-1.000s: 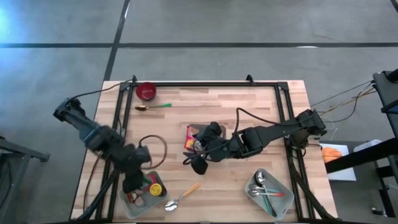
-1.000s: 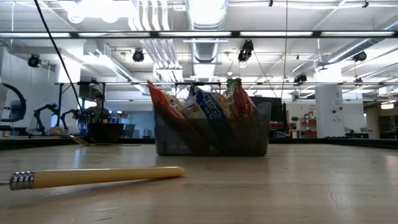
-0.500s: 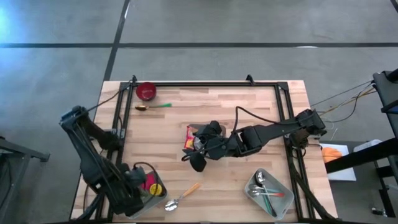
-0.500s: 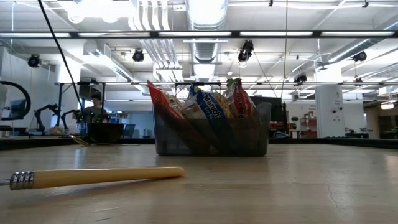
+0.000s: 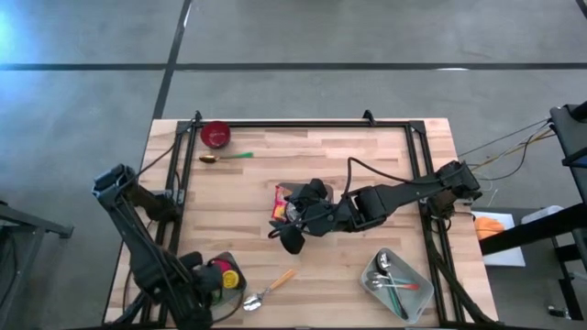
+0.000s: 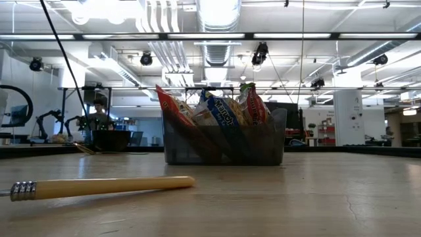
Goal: Pick & Place Food Item
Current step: Put the black spice can into the left grey bin
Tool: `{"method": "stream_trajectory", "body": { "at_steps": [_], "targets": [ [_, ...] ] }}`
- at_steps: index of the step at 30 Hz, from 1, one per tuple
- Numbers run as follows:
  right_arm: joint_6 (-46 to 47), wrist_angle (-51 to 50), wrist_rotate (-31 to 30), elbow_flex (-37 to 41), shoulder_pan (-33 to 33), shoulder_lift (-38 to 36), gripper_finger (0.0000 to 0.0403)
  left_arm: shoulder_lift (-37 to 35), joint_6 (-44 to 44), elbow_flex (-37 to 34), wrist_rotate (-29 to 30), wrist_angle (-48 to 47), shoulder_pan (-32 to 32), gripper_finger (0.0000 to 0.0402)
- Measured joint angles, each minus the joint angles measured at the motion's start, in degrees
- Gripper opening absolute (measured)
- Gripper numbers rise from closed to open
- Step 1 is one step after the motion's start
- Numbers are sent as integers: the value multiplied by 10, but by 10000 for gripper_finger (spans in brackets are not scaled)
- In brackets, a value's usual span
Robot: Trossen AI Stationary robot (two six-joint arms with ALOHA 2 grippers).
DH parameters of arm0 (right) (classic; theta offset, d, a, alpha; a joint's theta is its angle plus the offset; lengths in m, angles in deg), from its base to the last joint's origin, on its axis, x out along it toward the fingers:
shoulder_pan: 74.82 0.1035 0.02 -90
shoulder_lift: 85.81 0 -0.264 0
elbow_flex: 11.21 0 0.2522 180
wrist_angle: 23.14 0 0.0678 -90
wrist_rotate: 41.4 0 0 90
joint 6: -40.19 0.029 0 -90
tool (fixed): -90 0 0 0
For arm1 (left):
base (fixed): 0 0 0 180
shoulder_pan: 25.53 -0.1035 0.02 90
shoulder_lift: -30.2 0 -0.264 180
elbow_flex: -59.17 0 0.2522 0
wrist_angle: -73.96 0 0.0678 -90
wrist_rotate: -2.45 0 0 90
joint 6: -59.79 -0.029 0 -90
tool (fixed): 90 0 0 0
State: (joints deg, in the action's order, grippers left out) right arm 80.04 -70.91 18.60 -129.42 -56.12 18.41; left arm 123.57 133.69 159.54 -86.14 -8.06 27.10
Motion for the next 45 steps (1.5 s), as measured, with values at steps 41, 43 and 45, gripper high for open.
{"method": "stream_trajectory", "body": {
  "at_steps": [41,43,45],
  "targets": [
    [0,0,0,0,0,0,380,-5,75,-116,-8,107,0,120],
    [0,0,0,0,0,0,380,-8,78,-116,-10,102,0,120],
    [0,0,0,0,0,0,380,-11,83,-116,-10,96,-1,120]
  ]
}}
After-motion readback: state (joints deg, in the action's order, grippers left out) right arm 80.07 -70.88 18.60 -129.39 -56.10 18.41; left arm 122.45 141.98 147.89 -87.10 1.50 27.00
